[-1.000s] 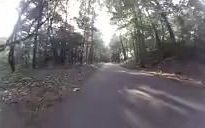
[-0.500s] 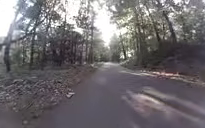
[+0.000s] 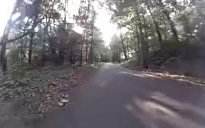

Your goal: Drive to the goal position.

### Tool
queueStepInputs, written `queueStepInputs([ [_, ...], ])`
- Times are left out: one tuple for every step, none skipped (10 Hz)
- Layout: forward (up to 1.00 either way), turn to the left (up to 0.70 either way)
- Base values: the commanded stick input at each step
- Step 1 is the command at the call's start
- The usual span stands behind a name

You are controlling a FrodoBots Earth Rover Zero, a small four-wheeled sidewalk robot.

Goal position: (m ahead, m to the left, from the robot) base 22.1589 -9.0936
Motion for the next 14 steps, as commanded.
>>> queueStepInputs([
  [0.70,-0.01],
  [0.70,-0.01],
  [0.70,-0.01],
  [0.70,-0.01],
  [0.70,-0.01],
  [0.70,-0.01],
  [0.70,-0.01],
  [0.70,-0.01],
  [0.70,-0.01],
  [0.70,-0.01],
  [0.70,-0.01],
  [0.70,-0.01],
  [0.70,-0.01],
  [0.70,-0.01],
])
